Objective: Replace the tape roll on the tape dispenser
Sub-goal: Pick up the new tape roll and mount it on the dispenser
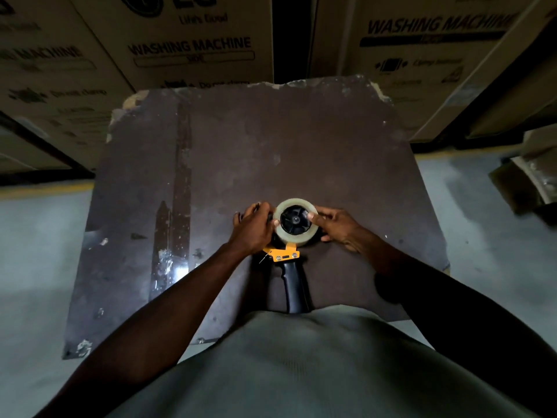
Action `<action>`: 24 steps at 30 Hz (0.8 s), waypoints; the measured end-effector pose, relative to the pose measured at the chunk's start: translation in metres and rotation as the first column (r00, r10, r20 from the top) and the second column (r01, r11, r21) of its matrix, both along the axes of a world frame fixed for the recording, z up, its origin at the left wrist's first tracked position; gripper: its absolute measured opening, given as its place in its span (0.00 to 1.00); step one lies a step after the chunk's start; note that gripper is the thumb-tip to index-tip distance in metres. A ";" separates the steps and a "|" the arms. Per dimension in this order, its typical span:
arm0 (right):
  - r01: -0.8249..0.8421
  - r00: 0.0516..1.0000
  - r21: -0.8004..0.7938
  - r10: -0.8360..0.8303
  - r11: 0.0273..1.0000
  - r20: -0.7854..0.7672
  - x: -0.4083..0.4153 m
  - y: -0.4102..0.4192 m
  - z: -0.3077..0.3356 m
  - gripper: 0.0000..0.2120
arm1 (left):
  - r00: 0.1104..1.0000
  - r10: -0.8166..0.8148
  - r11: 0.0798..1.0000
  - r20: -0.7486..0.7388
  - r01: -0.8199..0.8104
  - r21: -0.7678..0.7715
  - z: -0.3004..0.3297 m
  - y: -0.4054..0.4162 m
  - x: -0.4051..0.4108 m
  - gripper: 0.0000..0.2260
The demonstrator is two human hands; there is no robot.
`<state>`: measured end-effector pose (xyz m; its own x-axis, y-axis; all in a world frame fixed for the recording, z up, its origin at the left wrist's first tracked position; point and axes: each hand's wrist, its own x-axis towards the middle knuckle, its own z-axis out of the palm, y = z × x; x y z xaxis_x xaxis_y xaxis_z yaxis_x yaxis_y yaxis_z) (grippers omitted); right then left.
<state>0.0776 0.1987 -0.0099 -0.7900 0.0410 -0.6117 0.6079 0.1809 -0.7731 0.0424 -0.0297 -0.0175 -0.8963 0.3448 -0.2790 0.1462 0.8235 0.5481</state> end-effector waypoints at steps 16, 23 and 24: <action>-0.050 0.987 0.451 0.112 0.891 -0.113 0.003 -0.006 -0.011 0.46 | 0.972 0.025 0.999 -0.236 -0.016 0.041 0.008 -0.027 0.040 0.10; -0.170 0.869 0.677 0.432 0.716 -0.240 0.005 -0.013 0.015 0.42 | 0.970 -0.025 0.984 -0.240 -0.018 -0.177 0.019 -0.015 0.042 0.17; -0.206 0.848 0.699 0.481 0.685 -0.221 0.002 -0.015 0.018 0.43 | 0.972 -0.036 0.979 -0.231 -0.012 -0.203 0.020 -0.013 0.040 0.17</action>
<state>0.0800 0.1835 0.0077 -0.9769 -0.0171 -0.2129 0.1017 0.8394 -0.5340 0.0822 -0.0426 0.0022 -0.9406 0.3141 -0.1287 0.2603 0.9107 0.3206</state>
